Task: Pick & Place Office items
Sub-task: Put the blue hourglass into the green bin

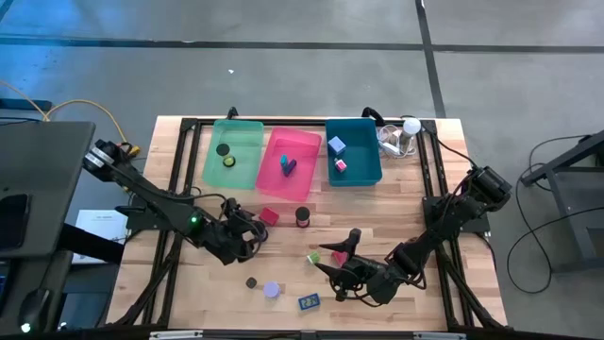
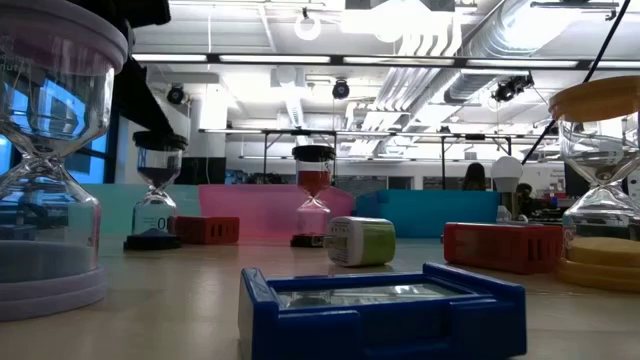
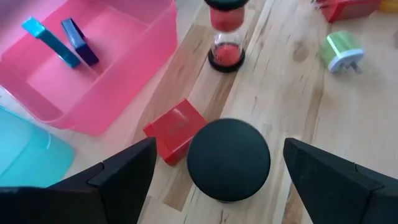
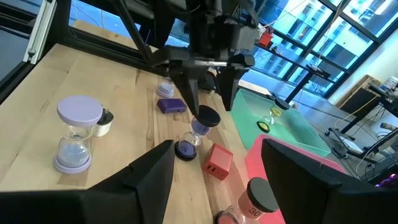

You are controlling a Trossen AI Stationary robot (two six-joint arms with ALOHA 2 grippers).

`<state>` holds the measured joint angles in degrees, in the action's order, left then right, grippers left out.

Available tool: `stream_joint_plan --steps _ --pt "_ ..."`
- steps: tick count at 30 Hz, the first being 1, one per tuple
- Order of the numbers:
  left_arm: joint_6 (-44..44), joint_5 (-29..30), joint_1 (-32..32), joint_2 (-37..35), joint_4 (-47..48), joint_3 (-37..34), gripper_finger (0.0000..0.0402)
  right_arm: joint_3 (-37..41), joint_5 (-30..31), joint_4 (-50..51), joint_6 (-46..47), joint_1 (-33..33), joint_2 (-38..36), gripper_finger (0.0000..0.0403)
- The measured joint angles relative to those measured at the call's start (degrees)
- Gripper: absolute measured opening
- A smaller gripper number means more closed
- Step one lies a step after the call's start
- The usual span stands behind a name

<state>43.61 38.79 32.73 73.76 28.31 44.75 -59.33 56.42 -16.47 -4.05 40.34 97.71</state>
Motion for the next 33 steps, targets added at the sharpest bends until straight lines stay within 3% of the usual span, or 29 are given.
stream_joint_plan --steps 10,21,33 --pt "1.06 -0.38 -0.19 6.35 -0.73 -0.02 0.034 0.0 0.0 0.02 0.0 0.0 0.0 0.0231" --pt "1.28 -1.67 -2.83 6.62 -1.35 -0.02 0.0335 0.0 0.0 0.0 0.0 0.0 0.0 0.0231" --pt "1.44 -2.0 -3.06 6.61 -1.37 -0.02 0.0227 0.0 -0.01 0.0 0.0 0.0 -0.01 0.0231"
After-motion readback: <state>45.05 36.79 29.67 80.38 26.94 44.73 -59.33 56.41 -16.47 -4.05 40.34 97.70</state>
